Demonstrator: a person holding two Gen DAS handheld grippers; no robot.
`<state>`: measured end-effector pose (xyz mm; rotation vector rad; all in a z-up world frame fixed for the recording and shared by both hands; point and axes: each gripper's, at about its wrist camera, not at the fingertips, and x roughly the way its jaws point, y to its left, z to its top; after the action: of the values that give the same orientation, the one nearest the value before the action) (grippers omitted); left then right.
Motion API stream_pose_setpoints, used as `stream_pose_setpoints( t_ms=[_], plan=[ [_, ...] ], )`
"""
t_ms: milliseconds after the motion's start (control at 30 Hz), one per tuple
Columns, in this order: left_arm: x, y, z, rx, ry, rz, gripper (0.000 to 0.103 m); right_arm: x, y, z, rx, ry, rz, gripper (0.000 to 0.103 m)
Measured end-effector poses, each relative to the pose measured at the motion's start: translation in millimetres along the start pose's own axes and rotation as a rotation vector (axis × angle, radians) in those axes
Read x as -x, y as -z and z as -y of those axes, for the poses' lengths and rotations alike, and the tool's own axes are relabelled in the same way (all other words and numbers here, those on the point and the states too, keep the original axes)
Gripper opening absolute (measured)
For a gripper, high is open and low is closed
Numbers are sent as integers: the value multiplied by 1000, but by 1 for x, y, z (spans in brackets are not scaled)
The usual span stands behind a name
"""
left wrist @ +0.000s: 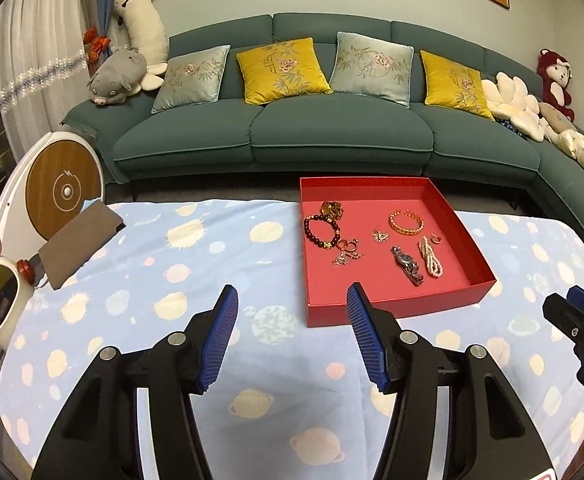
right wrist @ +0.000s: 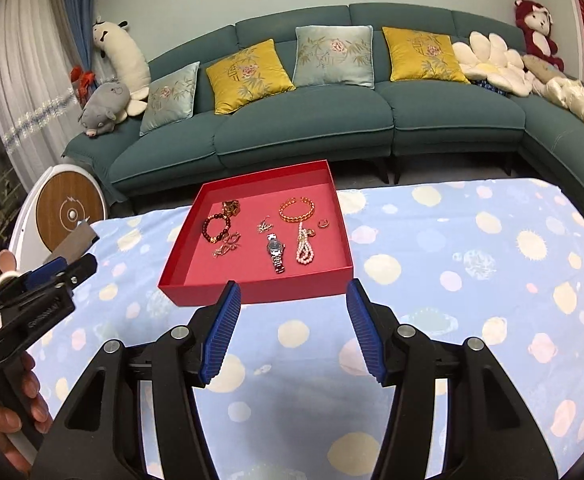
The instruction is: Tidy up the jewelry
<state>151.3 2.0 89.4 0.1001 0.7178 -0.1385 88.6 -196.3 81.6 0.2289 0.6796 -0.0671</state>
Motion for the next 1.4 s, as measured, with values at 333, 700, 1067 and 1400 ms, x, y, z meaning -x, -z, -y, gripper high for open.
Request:
stream_pose_setpoints(
  t_ms=[333, 700, 1067, 1400],
  plan=[
    [-32, 17, 2, -21, 8, -82, 58, -32, 6, -10, 17, 34, -23, 68],
    [-47, 24, 9, 17, 14, -118, 71, -47, 21, -11, 30, 76, -78, 88],
    [-45, 36, 23, -39, 8, -106, 81, -50, 27, -10, 14, 94, -90, 92],
    [-39, 37, 14, 17, -7, -93, 82, -46, 33, -25, 52, 111, -60, 94]
  ],
)
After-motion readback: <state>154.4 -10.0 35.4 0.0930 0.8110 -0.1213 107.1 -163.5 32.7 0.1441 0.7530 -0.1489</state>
